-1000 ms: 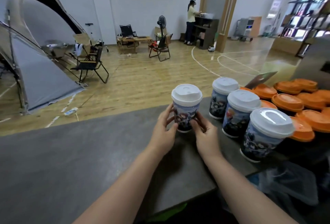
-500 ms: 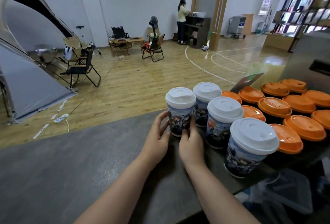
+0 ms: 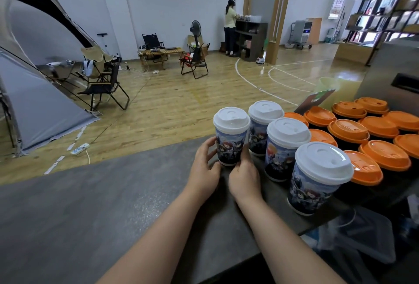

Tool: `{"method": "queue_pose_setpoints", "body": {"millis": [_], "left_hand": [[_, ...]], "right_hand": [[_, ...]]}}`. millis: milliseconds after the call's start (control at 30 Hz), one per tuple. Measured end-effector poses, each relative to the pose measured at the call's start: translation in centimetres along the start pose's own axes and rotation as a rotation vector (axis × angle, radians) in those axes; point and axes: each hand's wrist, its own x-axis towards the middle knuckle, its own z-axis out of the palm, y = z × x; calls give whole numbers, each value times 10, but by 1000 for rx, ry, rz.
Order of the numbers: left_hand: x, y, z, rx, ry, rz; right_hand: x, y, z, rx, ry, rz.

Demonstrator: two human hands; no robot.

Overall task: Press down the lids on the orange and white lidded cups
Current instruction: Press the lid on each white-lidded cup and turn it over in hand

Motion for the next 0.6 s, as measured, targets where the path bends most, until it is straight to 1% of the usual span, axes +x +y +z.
{"method": "queue_pose_setpoints", "body": {"millis": [67, 133, 200, 233, 300, 367, 433, 600], "left_hand": [[-1, 2, -1, 15, 39, -14], [-3, 4, -6, 19, 79, -64], [-10, 8, -19, -40, 80, -144], [-16, 11, -30, -56, 83, -169], [-38, 16, -67, -35, 118, -135], [-65, 20, -118, 40, 206, -61], [-92, 22, -176, 83, 295, -64], [-157, 19, -333, 138, 526, -134]], "right_hand": [[-4, -1, -3, 102, 87, 45], [-9, -1, -8, 263, 154, 88], [-18, -1, -13, 394, 138, 87], [-24, -1, -15, 425, 108, 81], [-38, -6, -12, 415, 54, 44], [-56, -22, -1, 397, 2, 0], [-76, -50, 22, 404, -67, -40], [-142, -145, 113, 434, -398, -135]]}}
